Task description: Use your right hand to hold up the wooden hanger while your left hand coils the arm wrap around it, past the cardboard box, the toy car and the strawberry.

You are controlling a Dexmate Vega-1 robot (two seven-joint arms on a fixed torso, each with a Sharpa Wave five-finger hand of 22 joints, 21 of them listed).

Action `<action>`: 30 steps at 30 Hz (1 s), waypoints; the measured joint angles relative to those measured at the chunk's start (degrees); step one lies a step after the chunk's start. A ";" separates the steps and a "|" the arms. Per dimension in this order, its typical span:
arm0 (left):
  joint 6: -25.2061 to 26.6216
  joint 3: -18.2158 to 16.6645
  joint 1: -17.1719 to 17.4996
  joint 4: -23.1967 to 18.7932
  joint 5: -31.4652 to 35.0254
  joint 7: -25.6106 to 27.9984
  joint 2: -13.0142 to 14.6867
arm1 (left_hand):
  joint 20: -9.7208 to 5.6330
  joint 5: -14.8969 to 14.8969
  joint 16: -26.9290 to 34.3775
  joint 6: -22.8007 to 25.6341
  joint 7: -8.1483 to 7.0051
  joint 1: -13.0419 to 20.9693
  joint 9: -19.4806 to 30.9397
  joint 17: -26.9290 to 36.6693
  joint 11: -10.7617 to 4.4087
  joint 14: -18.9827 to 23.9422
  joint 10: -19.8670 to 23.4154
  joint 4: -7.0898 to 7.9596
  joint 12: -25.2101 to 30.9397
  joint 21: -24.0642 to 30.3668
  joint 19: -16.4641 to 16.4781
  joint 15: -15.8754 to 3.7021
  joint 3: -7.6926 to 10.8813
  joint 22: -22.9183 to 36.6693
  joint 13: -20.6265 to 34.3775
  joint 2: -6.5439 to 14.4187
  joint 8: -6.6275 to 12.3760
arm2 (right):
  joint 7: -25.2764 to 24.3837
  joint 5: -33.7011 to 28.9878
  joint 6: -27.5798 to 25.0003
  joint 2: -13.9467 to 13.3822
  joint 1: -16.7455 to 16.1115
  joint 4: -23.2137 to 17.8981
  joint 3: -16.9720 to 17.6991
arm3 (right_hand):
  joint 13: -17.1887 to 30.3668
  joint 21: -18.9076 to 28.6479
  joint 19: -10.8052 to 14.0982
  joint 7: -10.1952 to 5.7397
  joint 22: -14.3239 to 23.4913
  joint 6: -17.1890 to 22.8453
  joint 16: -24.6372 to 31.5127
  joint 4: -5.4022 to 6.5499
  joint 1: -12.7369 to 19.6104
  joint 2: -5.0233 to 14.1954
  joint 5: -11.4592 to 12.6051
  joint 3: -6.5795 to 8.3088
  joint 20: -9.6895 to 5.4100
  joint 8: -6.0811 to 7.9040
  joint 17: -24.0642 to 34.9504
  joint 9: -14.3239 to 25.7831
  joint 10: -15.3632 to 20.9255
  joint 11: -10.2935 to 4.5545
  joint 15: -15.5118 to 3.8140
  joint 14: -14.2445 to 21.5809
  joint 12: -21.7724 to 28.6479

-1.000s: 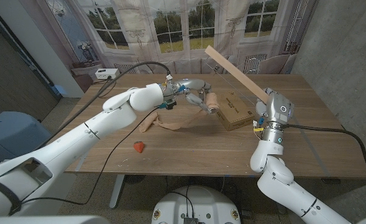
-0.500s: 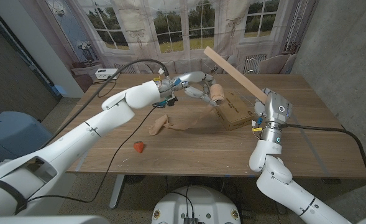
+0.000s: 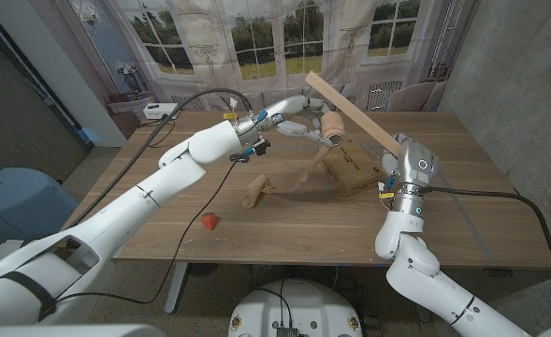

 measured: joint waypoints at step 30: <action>2.26 -3.62 2.13 -5.75 9.59 11.49 -3.12 | -0.10 0.00 -1.39 0.01 0.01 0.00 -0.87 -0.29 0.00 0.01 0.00 0.00 0.00 2.74 -0.50 0.02 0.00 -0.67 0.00 0.00 -0.91 | 4.04 -12.91 -4.86 -2.26 3.27 3.02 -9.13 | -0.17 1.07 -1.44 -0.01 -0.53 -0.03 0.14 0.22 0.00 0.00 -0.37 0.20 0.41 0.57 0.00 -0.30 -0.10 0.10 0.00 0.00 0.37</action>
